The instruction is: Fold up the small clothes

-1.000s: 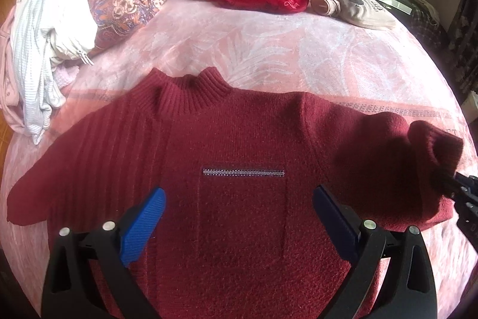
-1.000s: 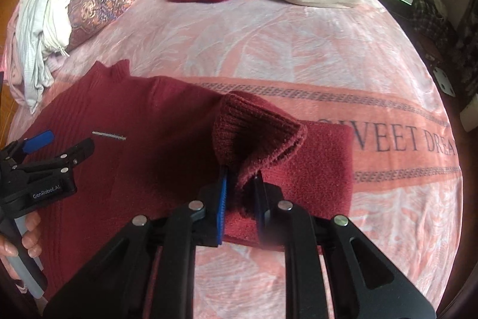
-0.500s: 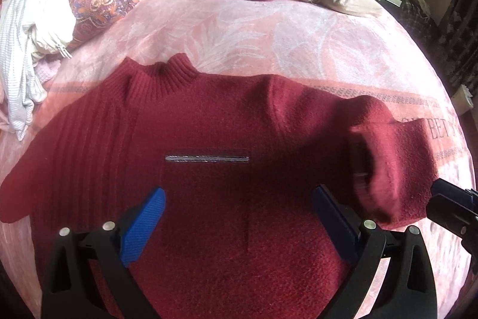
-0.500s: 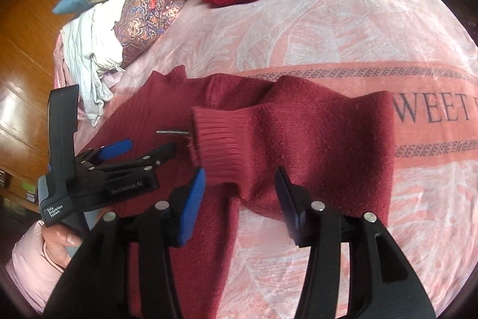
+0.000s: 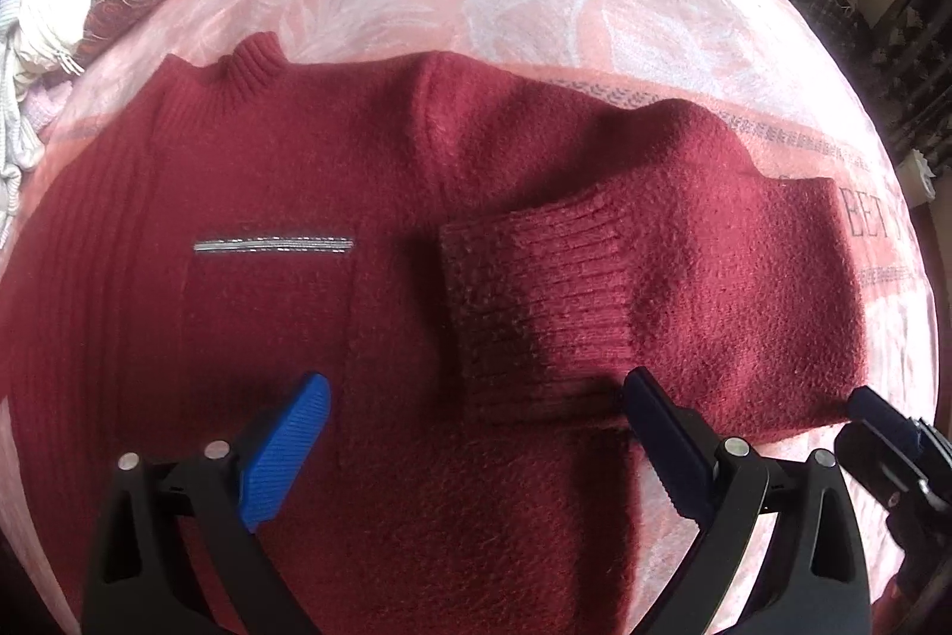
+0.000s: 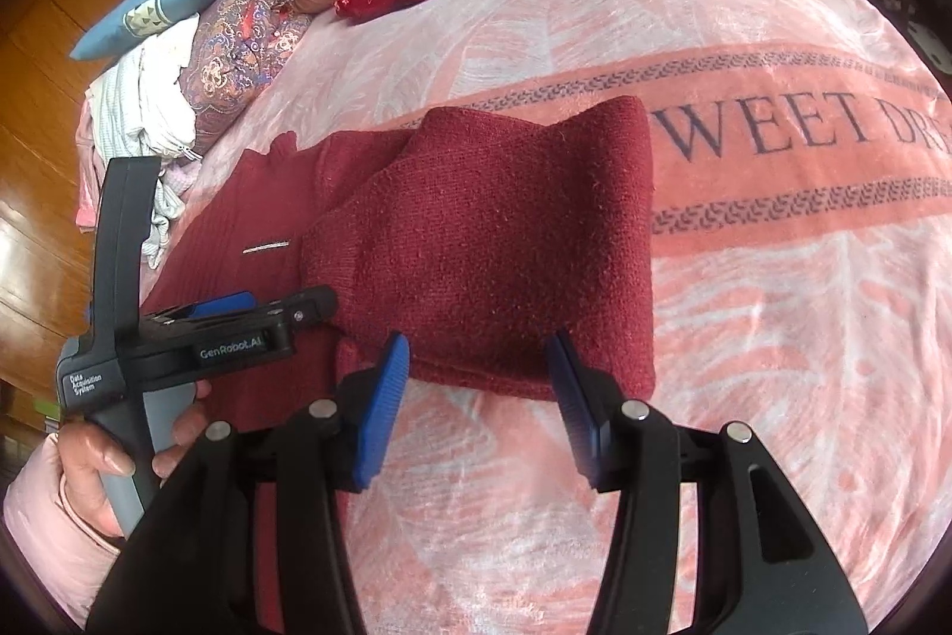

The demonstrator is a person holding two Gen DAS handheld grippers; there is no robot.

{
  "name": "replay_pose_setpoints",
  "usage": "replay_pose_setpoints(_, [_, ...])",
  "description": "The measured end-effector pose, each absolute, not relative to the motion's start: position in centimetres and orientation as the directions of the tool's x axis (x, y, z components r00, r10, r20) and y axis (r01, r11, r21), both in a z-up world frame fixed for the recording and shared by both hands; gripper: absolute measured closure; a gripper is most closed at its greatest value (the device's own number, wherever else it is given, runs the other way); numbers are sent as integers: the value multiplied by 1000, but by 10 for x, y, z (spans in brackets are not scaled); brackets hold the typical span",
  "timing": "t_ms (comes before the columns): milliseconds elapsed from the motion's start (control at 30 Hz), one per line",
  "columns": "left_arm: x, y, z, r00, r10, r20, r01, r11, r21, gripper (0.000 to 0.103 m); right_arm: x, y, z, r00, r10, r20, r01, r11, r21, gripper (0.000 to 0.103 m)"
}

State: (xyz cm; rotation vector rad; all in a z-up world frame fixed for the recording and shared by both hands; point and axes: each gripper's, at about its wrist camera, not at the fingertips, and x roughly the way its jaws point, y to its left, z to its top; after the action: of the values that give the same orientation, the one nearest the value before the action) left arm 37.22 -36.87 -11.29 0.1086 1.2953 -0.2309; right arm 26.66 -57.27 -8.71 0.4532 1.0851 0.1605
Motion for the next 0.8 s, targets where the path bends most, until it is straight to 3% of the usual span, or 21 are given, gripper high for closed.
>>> replay_pose_setpoints(33, [372,-373,-114,242,-127,-962,237,969,-68,4,265,-573,-88,465,342,-816,92,899,429,53])
replay_pose_setpoints(133, [368,-387,-116,221,-184,-958,278,953,-119,25,260,-576,-90,468,341,-815,97,897,431,53])
replay_pose_setpoints(300, [361,-394,-107,246,-249,-937,332,930,-160,78,251,-583,-91,478,336,-812,112,893,436,53])
replay_pose_setpoints(400, [354,-387,-92,301,-270,-915,338,927,-162,86,245,-586,-87,498,342,-797,117,884,452,53])
replay_pose_setpoints(633, [351,-341,-43,446,-269,-854,351,930,-109,88,238,-584,-75,524,324,-787,126,885,448,53])
replay_pose_setpoints(800, [369,-272,-28,489,-212,-846,276,958,-81,88,247,-564,-74,509,350,-786,106,881,461,53])
